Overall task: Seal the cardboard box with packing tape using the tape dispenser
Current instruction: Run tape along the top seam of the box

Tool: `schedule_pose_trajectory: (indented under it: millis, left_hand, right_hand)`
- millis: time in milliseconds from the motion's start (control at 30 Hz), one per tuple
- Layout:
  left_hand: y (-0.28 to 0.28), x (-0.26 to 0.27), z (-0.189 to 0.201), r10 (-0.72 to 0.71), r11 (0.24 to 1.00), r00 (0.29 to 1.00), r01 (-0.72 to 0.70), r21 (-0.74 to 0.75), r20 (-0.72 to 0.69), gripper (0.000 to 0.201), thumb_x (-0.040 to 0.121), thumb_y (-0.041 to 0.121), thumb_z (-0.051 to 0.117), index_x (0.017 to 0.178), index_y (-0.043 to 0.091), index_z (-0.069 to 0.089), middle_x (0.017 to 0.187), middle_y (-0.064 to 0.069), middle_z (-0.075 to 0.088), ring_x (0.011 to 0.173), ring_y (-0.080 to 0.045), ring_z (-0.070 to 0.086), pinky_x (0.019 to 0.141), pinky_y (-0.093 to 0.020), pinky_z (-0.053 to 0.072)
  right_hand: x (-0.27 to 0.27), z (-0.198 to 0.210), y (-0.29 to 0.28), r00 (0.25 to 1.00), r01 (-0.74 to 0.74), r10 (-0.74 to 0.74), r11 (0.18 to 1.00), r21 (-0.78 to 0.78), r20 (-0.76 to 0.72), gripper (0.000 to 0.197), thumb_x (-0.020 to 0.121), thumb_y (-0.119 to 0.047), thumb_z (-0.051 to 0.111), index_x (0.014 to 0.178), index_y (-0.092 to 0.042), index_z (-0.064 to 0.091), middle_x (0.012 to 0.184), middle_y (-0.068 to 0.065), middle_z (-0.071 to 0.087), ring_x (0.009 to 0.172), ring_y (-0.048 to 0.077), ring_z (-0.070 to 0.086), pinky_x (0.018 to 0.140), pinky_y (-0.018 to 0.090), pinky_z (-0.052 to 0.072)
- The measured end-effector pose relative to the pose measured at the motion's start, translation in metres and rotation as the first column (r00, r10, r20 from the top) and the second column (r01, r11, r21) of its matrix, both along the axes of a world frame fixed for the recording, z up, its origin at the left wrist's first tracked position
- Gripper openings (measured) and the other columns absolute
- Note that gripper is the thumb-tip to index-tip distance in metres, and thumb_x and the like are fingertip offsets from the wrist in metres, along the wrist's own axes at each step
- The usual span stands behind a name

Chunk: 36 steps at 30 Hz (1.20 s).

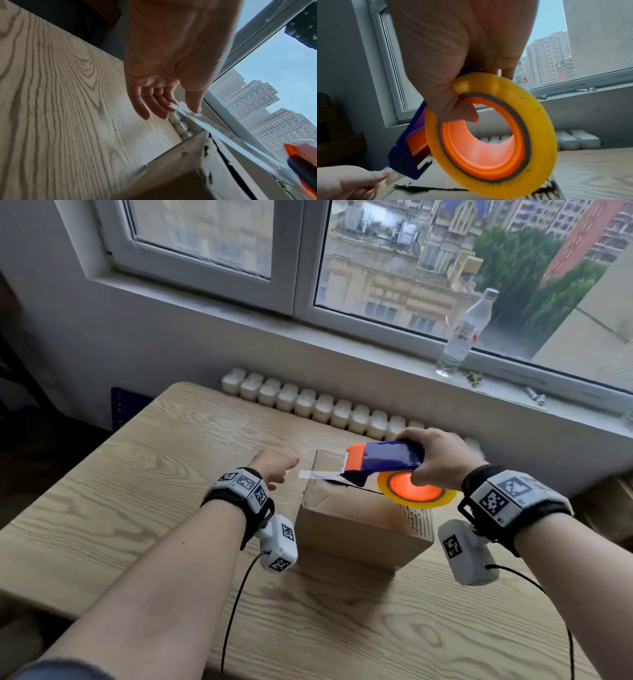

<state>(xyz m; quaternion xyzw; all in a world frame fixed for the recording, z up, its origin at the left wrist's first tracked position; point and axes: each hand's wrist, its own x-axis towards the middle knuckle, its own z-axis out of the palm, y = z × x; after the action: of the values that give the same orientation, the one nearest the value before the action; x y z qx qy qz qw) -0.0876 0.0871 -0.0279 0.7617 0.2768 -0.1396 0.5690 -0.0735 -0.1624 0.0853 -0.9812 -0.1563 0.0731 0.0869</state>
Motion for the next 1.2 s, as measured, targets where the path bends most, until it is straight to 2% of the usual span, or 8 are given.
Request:
schedule_pose_trajectory:
  millis: [333,433,567,800,900,967,1033,1200]
  left_hand:
    - [-0.008,0.001,-0.016,-0.035,0.999,0.997,0.037,0.030,-0.072,0.049,0.094,0.038,0.054,0.124,-0.002,0.050,0.108,-0.012,0.055,0.092,-0.019,0.057,0.070,-0.031,0.051]
    - [-0.018,0.001,-0.019,-0.080,0.996,0.992,0.084,0.038,-0.099,0.042,0.098,0.034,0.046,0.124,0.001,0.051,0.114,-0.014,0.058,0.092,-0.021,0.057,0.080,-0.036,0.050]
    - [-0.032,0.001,-0.020,-0.162,0.982,0.981,0.171,0.079,-0.107,0.041,0.100,0.024,0.039,0.128,-0.002,0.053,0.130,-0.019,0.057,0.113,-0.031,0.060,0.059,-0.026,0.044]
    - [-0.039,0.001,-0.018,-0.202,0.970,0.965,0.221,0.102,-0.165,0.035,0.093,0.020,0.044,0.119,0.002,0.060,0.097,-0.012,0.057,0.078,-0.023,0.055,0.057,-0.024,0.043]
    - [-0.039,-0.002,-0.021,-0.152,0.977,0.974,0.174,0.125,-0.165,0.027,0.092,0.025,0.049,0.111,0.006,0.057,0.098,-0.012,0.055,0.087,-0.027,0.058,0.072,-0.030,0.051]
    - [-0.038,-0.001,-0.025,-0.066,0.985,0.995,0.077,0.157,-0.072,0.024,0.089,0.019,0.049,0.103,0.003,0.062,0.088,-0.013,0.059,0.083,-0.028,0.062,0.083,-0.037,0.057]
    - [-0.038,0.001,-0.021,0.026,0.992,0.998,-0.034,0.125,0.060,0.022,0.091,0.010,0.043,0.097,0.003,0.063,0.079,-0.012,0.064,0.068,-0.024,0.063,0.074,-0.036,0.057]
    - [-0.039,0.003,0.004,-0.117,0.993,0.987,0.113,0.046,0.106,0.054,0.087,0.002,0.044,0.140,0.008,0.042,0.109,-0.016,0.064,0.087,-0.025,0.064,0.078,-0.035,0.056]
  right_hand:
    - [-0.001,-0.008,0.001,0.998,0.024,-0.024,1.000,-0.008,-0.058,0.058,0.062,-0.006,0.066,0.114,-0.031,0.058,0.097,-0.001,0.060,0.090,0.022,0.054,0.075,0.030,0.047]
    - [0.000,-0.010,0.002,0.997,0.025,-0.027,0.999,-0.021,-0.066,0.060,0.061,-0.006,0.067,0.115,-0.031,0.058,0.096,-0.001,0.061,0.088,0.022,0.053,0.071,0.028,0.043]
    - [0.000,-0.012,0.003,0.998,0.023,-0.025,0.999,-0.037,-0.066,0.059,0.061,-0.007,0.066,0.114,-0.031,0.058,0.095,-0.001,0.061,0.087,0.022,0.053,0.069,0.027,0.042]
    - [-0.002,-0.011,0.005,0.998,0.024,-0.026,0.999,-0.036,-0.059,0.056,0.063,-0.007,0.065,0.113,-0.031,0.058,0.092,-0.004,0.059,0.084,0.019,0.050,0.054,0.020,0.034]
    - [-0.003,-0.013,0.006,0.997,0.024,-0.026,0.999,-0.038,-0.068,0.056,0.063,-0.008,0.064,0.113,-0.032,0.057,0.093,-0.003,0.059,0.085,0.019,0.050,0.059,0.024,0.036]
    - [-0.003,-0.014,0.007,0.997,0.029,-0.032,0.999,-0.038,-0.074,0.055,0.063,-0.008,0.064,0.112,-0.032,0.057,0.092,-0.003,0.057,0.086,0.019,0.050,0.061,0.025,0.037]
    - [-0.002,-0.015,0.007,0.996,0.036,-0.038,0.999,-0.025,-0.080,0.054,0.063,-0.007,0.063,0.111,-0.031,0.057,0.089,-0.003,0.057,0.086,0.020,0.052,0.062,0.026,0.038]
    - [-0.003,-0.012,0.003,0.996,0.045,-0.046,0.999,-0.020,-0.081,0.052,0.064,-0.006,0.063,0.109,-0.031,0.057,0.088,-0.003,0.056,0.085,0.021,0.054,0.057,0.024,0.036]
